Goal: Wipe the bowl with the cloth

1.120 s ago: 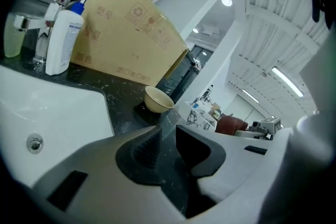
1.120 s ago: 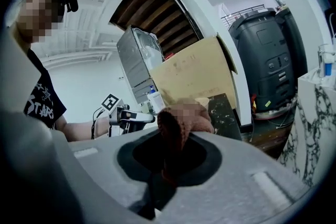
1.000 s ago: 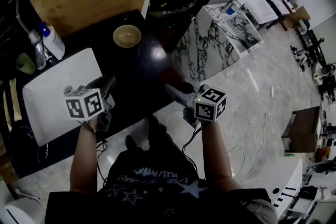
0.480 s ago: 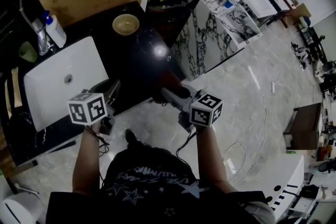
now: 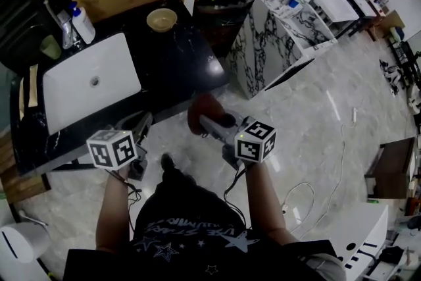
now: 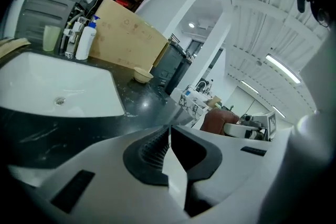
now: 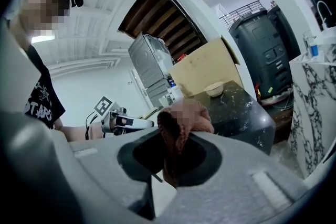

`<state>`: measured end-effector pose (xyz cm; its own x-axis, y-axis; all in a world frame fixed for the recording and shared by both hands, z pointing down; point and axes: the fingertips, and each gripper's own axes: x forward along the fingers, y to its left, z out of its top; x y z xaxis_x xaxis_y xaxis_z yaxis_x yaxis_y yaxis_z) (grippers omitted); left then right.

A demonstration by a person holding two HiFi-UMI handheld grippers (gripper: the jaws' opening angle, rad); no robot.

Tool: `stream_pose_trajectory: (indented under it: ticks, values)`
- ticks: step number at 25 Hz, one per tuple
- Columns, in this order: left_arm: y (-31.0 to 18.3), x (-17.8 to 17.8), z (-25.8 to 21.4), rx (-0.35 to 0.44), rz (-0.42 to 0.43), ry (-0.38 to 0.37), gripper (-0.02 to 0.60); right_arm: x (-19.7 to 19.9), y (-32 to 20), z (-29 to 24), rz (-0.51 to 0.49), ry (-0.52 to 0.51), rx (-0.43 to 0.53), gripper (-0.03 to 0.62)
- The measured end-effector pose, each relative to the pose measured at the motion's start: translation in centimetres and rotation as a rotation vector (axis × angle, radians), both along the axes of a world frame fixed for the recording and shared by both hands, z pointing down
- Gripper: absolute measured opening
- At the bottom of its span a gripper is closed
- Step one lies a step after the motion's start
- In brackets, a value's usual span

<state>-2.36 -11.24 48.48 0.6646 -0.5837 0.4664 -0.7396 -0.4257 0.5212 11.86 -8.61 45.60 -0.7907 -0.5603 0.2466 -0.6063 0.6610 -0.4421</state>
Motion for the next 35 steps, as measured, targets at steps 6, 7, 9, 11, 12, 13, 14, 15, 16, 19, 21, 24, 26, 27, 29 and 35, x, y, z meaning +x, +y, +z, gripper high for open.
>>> stream_pose_trajectory:
  ticks: [6, 7, 9, 11, 12, 13, 14, 15, 16, 19, 21, 24, 26, 27, 29, 35]
  values:
    - [5.3, -0.8, 0.4, -0.020, -0.059, -0.008, 0.018, -1.1, 3.0, 1.8, -0.078, -0.009, -0.040, 0.048]
    - [5.8, -1.1, 0.4, -0.021, -0.066, -0.012, 0.018, -1.3, 3.4, 1.9, -0.085, -0.004, -0.041, 0.048]
    - [6.7, -2.1, 0.4, -0.021, -0.081, -0.022, 0.018, -2.0, 4.2, 1.9, -0.098, 0.001, -0.038, 0.048]
    - [7.3, -3.0, 0.3, -0.014, -0.091, -0.030, 0.018, -2.9, 5.1, 1.7, -0.108, -0.002, -0.035, 0.048]
    - [7.5, -3.5, 0.1, -0.005, -0.092, -0.033, 0.018, -3.3, 5.4, 1.6, -0.109, -0.002, -0.032, 0.048]
    - [7.6, -3.9, -0.3, 0.008, -0.090, -0.035, 0.018, -3.8, 5.7, 1.4, -0.108, 0.000, -0.029, 0.048]
    - [7.8, -4.3, -0.7, 0.024, -0.083, -0.036, 0.018, -4.2, 6.0, 1.2, -0.104, 0.005, -0.024, 0.048]
    - [8.0, -4.7, -1.1, 0.038, -0.074, -0.035, 0.018, -4.7, 6.3, 0.9, -0.096, 0.010, -0.019, 0.048]
    - [8.3, -5.3, -1.5, 0.049, -0.064, -0.031, 0.018, -5.3, 6.6, 0.6, -0.086, 0.016, -0.011, 0.048]
    - [9.7, -7.8, -1.9, 0.061, -0.034, -0.016, 0.018, -8.0, 8.0, -0.2, -0.050, 0.025, 0.011, 0.048]
    - [10.9, -10.1, -1.9, 0.064, -0.012, -0.010, 0.018, -10.3, 9.3, -0.4, -0.022, 0.022, 0.016, 0.048]
    - [13.0, -13.2, -1.8, 0.069, 0.028, 0.000, 0.018, -13.6, 11.5, -0.2, 0.032, 0.015, 0.013, 0.048]
    - [14.4, -15.2, -1.5, 0.070, 0.049, 0.007, 0.017, -15.6, 13.2, 0.0, 0.064, 0.020, 0.014, 0.048]
    - [15.1, -16.1, -1.4, 0.071, 0.058, 0.009, 0.018, -16.5, 14.1, 0.0, 0.079, 0.023, 0.017, 0.048]
    - [16.5, -17.8, -1.2, 0.075, 0.076, 0.013, 0.018, -18.0, 15.8, -0.3, 0.107, 0.025, 0.026, 0.048]
    - [20.5, -21.9, -1.7, 0.110, 0.129, 0.045, 0.018, -22.2, 21.0, -0.4, 0.156, 0.059, 0.038, 0.048]
